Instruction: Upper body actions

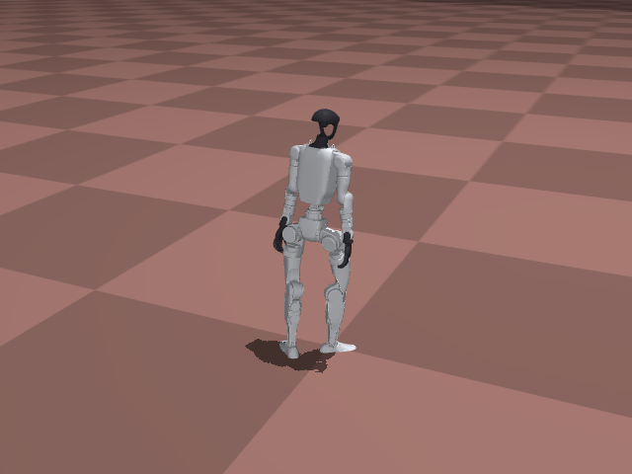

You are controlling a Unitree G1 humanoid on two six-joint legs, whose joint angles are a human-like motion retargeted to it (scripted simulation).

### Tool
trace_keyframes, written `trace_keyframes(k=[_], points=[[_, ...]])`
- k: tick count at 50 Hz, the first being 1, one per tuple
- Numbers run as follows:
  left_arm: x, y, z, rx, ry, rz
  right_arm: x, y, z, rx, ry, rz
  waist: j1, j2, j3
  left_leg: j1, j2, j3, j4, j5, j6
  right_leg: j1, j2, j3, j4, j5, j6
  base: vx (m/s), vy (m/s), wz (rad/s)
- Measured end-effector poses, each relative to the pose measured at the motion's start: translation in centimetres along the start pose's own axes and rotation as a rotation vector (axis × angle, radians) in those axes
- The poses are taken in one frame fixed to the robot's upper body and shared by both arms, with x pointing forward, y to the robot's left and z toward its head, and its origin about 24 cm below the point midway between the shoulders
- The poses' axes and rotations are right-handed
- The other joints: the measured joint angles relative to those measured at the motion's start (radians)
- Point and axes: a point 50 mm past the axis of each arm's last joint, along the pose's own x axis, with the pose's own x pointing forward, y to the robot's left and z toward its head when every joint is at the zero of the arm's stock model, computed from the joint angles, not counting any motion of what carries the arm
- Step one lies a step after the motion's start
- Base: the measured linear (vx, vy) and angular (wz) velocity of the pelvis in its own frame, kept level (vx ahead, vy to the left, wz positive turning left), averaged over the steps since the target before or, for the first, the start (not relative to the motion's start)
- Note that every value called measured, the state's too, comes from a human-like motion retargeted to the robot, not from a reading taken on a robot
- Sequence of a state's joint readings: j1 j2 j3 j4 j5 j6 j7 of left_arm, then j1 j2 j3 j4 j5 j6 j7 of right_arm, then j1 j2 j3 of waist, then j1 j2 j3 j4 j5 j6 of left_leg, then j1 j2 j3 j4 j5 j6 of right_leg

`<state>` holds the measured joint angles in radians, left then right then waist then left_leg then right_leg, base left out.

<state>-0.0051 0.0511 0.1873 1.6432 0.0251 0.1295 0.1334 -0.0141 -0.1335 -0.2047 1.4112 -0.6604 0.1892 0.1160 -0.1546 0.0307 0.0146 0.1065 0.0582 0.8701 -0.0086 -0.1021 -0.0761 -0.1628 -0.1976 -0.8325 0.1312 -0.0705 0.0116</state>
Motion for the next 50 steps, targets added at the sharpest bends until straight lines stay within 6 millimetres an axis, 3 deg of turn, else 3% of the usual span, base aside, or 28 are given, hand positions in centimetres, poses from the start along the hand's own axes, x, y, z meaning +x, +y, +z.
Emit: trace_keyframes(k=[2, 5, 8, 10, 13, 14, 15, 17, 20, 23, 26, 28, 30, 33, 37, 40, 44, 47, 50], points=[[0.0, 0.1, 0.0, -0.009, 0.002, 0.005, 0.1, 0.6, -1.8, 0.066, 0.081, 0.030, -0.017, 0.002, -0.022, 0.024, 0.007, 0.030, 0.006, -0.001, -0.024, 0.022, 0.017, -0.027, -0.077, 0.098, 0.002, 0.46, -0.28, -1.10], [0.0, 0.2, 0.4, -0.033, -0.006, 0.010, 0.0, 1.6, -4.3, 0.188, 0.195, 0.077, 0.013, -0.001, -0.067, 0.058, 0.023, 0.114, 0.026, 0.010, -0.064, -0.013, 0.054, 0.073, -0.101, 0.145, -0.015, 0.48, -0.23, -1.42], [-0.1, -0.1, 1.3, -0.080, -0.049, 0.010, -0.1, 2.4, -5.5, 0.281, 0.244, 0.108, -0.012, -0.024, -0.060, 0.101, 0.050, 0.107, 0.095, 0.086, -0.028, 0.007, 0.053, 0.118, -0.106, 0.147, -0.027, 0.51, -0.31, -0.79], [-0.3, -0.1, 2.5, -0.109, -0.091, 0.001, -0.1, 2.8, -5.2, 0.300, 0.236, 0.123, -0.029, -0.071, -0.048, 0.117, 0.074, 0.104, 0.192, 0.184, 0.034, 0.021, 0.014, 0.170, -0.101, 0.149, -0.021, 0.37, -0.28, -0.95], [-0.5, -0.1, 3.9, -0.114, -0.136, 0.009, 0.0, 2.9, -4.5, 0.286, 0.200, 0.130, -0.014, -0.165, -0.040, 0.045, 0.133, 0.011, 0.479, 0.274, 0.242, 0.048, -0.053, 0.267, -0.114, 0.162, -0.020, 0.42, -0.27, -1.12], [-0.7, -0.1, 4.5, -0.112, -0.154, 0.011, 0.0, 2.9, -4.2, 0.274, 0.184, 0.131, -0.017, -0.174, -0.034, 0.013, 0.161, -0.037, 0.565, 0.270, 0.264, 0.060, -0.051, 0.276, -0.122, 0.166, -0.025, 0.38, -0.20, -0.66], [-0.8, -0.2, 5.1, -0.109, -0.174, 0.010, 0.1, 2.8, -3.9, 0.259, 0.169, 0.133, -0.028, -0.175, -0.027, -0.018, 0.189, -0.093, 0.638, 0.258, 0.260, 0.073, -0.042, 0.274, -0.131, 0.169, -0.030, 0.31, -0.16, -0.61], [-1.3, -0.9, 6.3, -0.106, -0.210, -0.015, 0.1, 2.2, -3.1, 0.216, 0.140, 0.118, -0.004, -0.164, -0.008, -0.124, 0.179, -0.263, 0.747, 0.207, 0.198, 0.083, -0.005, 0.317, -0.149, 0.180, -0.043, 0.24, -0.09, -1.21], [-1.8, -2.3, 7.5, -0.111, -0.260, -0.049, 0.1, 1.3, -1.8, 0.146, 0.093, 0.074, 0.046, -0.161, 0.010, -0.211, 0.081, -0.390, 0.730, 0.137, 0.131, 0.076, 0.023, 0.411, -0.145, 0.184, -0.056, 0.19, 0.01, -1.57], [-2.2, -3.4, 8.2, -0.093, -0.302, -0.077, 0.0, 0.4, -0.4, 0.090, 0.041, 0.048, 0.069, -0.136, 0.024, -0.223, 0.011, -0.412, 0.569, 0.071, 0.106, 0.077, 0.055, 0.466, -0.133, 0.177, -0.060, 0.20, 0.08, -1.34], [-2.3, -4.0, 8.0, -0.060, -0.309, -0.084, -0.1, 0.1, 0.9, 0.063, -0.009, 0.042, 0.088, -0.076, 0.037, -0.216, -0.079, -0.538, 0.332, 0.065, 0.051, 0.098, 0.137, 0.503, -0.133, 0.169, -0.073, 0.22, 0.08, -1.33], [-2.1, -4.2, 7.5, -0.033, -0.300, -0.086, -0.2, 0.2, 1.5, 0.062, -0.034, 0.044, 0.096, -0.043, 0.043, -0.204, -0.152, -0.665, 0.195, 0.079, 0.087, 0.119, 0.183, 0.533, -0.131, 0.160, -0.078, 0.27, 0.06, -0.99], [-1.8, -4.1, 6.4, -0.013, -0.274, -0.090, -0.2, 0.6, 1.5, 0.042, -0.040, 0.053, 0.036, -0.013, 0.022, -0.157, -0.070, -0.514, 0.205, 0.034, 0.040, 0.126, 0.210, 0.522, -0.123, 0.144, -0.081, 0.34, 0.06, -0.19], [-1.4, -4.0, 5.4, 0.001, -0.241, -0.099, -0.2, 1.4, 1.9, -0.004, -0.051, 0.056, 0.015, -0.011, -0.003, -0.184, -0.064, -0.567, 0.202, 0.048, -0.004, 0.109, 0.212, 0.559, -0.107, 0.131, -0.082, 0.14, 0.05, -0.24], [-1.6, -3.2, 6.6, -0.001, -0.279, -0.081, -0.4, 1.4, 3.4, -0.035, -0.102, 0.039, 0.021, -0.022, 0.038, -0.181, -0.083, -0.593, 0.187, 0.063, 0.001, 0.124, 0.211, 0.525, -0.104, 0.114, -0.100, -0.05, 0.03, 0.45], [-1.8, -3.2, 7.2, 0.006, -0.296, -0.073, -0.4, 1.2, 3.2, -0.076, -0.097, 0.043, 0.075, -0.029, 0.040, -0.224, -0.101, -0.632, 0.188, 0.102, -0.005, 0.124, 0.196, 0.475, -0.122, 0.109, -0.109, -0.11, 0.07, 0.89], [-2.9, -3.9, 9.7, 0.015, -0.372, -0.088, -0.4, 0.5, 3.1, -0.063, -0.099, 0.031, 0.148, -0.033, 0.081, -0.263, -0.137, -0.732, 0.139, 0.201, -0.029, 0.131, 0.173, 0.345, -0.148, 0.092, -0.110, -0.41, 0.06, 1.79], [-3.3, -4.4, 10.4, 0.043, -0.405, -0.097, -0.2, 0.4, 1.9, -0.012, -0.073, 0.041, 0.210, -0.037, 0.091, -0.260, -0.154, -0.757, 0.120, 0.132, -0.027, 0.143, 0.145, 0.226, -0.157, 0.072, -0.097, -0.33, 0.05, 2.08], [-3.1, -4.3, 10.0, 0.061, -0.400, -0.093, 0.0, 0.9, 0.2, 0.027, -0.016, 0.058, 0.251, -0.052, 0.078, -0.228, -0.104, -0.577, 0.145, 0.056, -0.006, 0.152, 0.115, 0.105, -0.152, 0.047, -0.079, -0.23, -0.01, 2.14]])
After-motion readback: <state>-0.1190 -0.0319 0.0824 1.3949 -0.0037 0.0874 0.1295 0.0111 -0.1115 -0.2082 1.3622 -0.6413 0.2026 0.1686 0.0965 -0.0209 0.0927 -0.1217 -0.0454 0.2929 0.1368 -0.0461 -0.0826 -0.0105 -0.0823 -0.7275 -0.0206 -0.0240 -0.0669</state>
